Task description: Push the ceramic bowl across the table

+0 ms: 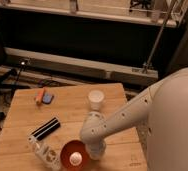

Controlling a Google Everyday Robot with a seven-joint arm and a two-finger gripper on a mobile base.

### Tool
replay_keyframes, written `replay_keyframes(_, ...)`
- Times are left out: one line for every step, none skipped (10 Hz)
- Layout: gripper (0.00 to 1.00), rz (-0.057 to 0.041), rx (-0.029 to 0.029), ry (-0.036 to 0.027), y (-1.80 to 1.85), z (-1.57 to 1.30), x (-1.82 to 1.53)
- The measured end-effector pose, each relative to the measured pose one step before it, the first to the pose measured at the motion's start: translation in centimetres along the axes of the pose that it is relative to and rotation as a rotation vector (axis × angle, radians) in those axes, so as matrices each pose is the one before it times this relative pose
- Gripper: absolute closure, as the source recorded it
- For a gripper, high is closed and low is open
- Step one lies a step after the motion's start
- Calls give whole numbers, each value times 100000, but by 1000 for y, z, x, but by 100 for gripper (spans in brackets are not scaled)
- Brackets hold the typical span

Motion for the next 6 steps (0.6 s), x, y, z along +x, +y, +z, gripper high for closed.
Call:
replay_keyframes(100, -3261, -1937, -3016, 1497, -766, -2228)
replay_keyframes(100, -2724, -2116, -2619, 1423, -669, -1767)
replay_keyframes(100, -4853, -3278, -3332, 2467, -1020, -2306)
replay_keyframes(100, -3146, -1881, -1736, 1620, -593, -1406)
replay_keyframes(100, -3821, -88, 567, 1731, -562, -1076)
replay_keyframes(100, -104, 2425, 3225, 10, -175, 454)
